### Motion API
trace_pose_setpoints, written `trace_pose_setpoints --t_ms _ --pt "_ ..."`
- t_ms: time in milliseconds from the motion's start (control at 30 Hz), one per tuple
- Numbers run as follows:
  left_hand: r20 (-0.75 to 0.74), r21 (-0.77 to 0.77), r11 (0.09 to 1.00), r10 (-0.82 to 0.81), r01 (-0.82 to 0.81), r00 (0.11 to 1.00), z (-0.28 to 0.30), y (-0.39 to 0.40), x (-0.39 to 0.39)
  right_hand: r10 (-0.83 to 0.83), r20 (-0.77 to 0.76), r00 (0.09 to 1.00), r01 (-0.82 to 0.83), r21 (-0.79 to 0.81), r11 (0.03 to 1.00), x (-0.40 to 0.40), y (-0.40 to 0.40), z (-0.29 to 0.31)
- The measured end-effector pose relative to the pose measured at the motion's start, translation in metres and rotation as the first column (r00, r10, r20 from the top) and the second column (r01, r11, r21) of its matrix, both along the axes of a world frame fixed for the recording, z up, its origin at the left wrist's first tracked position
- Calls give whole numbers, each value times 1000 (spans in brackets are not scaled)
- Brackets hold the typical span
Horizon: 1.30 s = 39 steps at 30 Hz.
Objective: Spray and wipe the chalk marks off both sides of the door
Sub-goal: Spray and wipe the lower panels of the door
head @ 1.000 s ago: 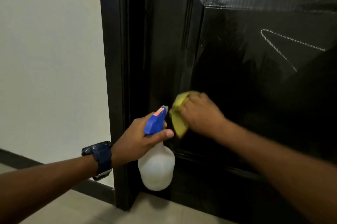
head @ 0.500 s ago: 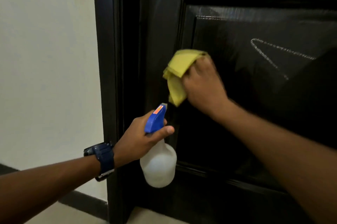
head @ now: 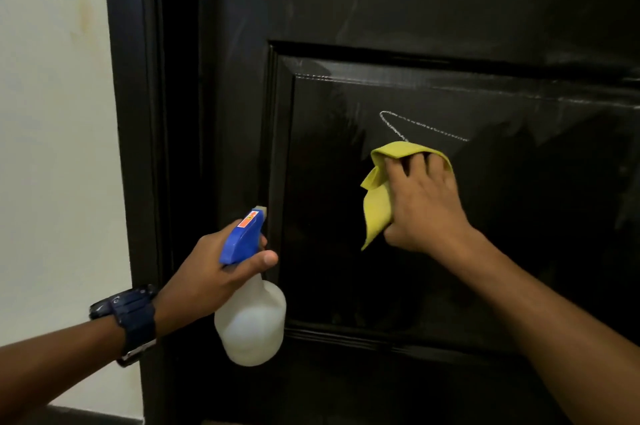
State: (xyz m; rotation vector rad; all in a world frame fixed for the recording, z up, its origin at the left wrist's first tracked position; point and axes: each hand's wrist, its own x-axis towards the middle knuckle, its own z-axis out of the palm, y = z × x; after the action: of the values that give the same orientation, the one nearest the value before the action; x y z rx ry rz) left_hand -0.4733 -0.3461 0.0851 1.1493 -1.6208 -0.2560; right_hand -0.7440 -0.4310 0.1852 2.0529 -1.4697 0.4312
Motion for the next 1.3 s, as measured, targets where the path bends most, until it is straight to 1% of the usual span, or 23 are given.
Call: trace_pose_setpoints --t_ms 67,100,133,167,200,233,267,300,367,467,600,633,667,733,767,800,833,867,933,1000,1033,1167,1300 --pt "3 10 1000 -7 7 1000 2 -1 -7 21 2 1000 -20 231 973 0 14 14" --pt "7 10 1000 -11 11 1000 3 -1 -11 28 52 998 -43 326 944 0 18 22" --pt "9 9 1000 -13 13 1000 4 -1 -15 23 132 991 -71 369 927 0 20 29" --pt "9 12 1000 -13 13 1000 5 -2 -19 18 235 972 -100 342 934 0 19 35" --pt "8 16 1000 -14 14 1000 6 -2 -22 34 339 940 -123 243 962 0 15 37" --pt "9 20 1000 -15 15 1000 6 -3 -25 80 412 908 -129 93 987 -2 8 36" --pt "10 23 1000 -16 16 1000 7 -4 -27 150 445 883 -130 -75 989 -5 0 31" --pt "9 27 999 -18 17 1000 7 -5 -29 229 443 867 -142 -219 965 -9 -8 25" --pt "2 33 999 -22 22 1000 7 -6 -32 308 394 866 -152 -380 913 -15 -23 7" --pt "-4 39 999 -20 20 1000 6 -4 -36 324 364 873 -148 -435 888 -19 -35 -15" --pt "-19 56 998 -9 10 1000 5 -5 -38 423 398 814 -216 -467 857 -19 -40 -19" --pt "-17 61 998 -2 3 1000 4 -6 -38 451 428 784 -248 -449 858 -17 -40 -18" --pt "-15 66 998 4 -3 1000 3 -6 -38 488 483 727 -299 -417 858 -14 -38 -17" --pt "-15 74 997 11 -10 1000 4 -7 -37 555 634 538 -407 -381 830 -8 -33 -11" --pt "-17 77 997 13 -11 1000 4 -7 -36 571 685 452 -423 -400 813 -7 -33 -7" --pt "-18 78 997 13 -11 1000 4 -8 -36 579 707 406 -400 -432 808 -7 -33 -1" --pt "-19 79 997 13 -11 1000 4 -8 -36 584 701 410 -354 -468 810 -8 -33 3" --pt "-20 80 997 13 -11 1000 3 -9 -36 586 672 452 -300 -504 810 -10 -34 5" --pt "-29 82 997 5 -2 1000 1 -10 -36 541 600 589 -226 -520 824 -16 -38 3" --pt "-38 88 996 -13 16 999 0 -10 -38 447 521 728 -179 -484 856 -19 -45 -5" --pt "-35 94 995 -18 22 999 0 -10 -39 407 489 772 -159 -471 868 -19 -48 -8" --pt "-38 95 995 -32 35 999 -3 -12 -40 331 397 856 -157 -411 898 -14 -56 -12" --pt "-69 75 996 -47 52 996 -7 -16 -34 273 269 924 -143 -418 897 -6 -68 -6"
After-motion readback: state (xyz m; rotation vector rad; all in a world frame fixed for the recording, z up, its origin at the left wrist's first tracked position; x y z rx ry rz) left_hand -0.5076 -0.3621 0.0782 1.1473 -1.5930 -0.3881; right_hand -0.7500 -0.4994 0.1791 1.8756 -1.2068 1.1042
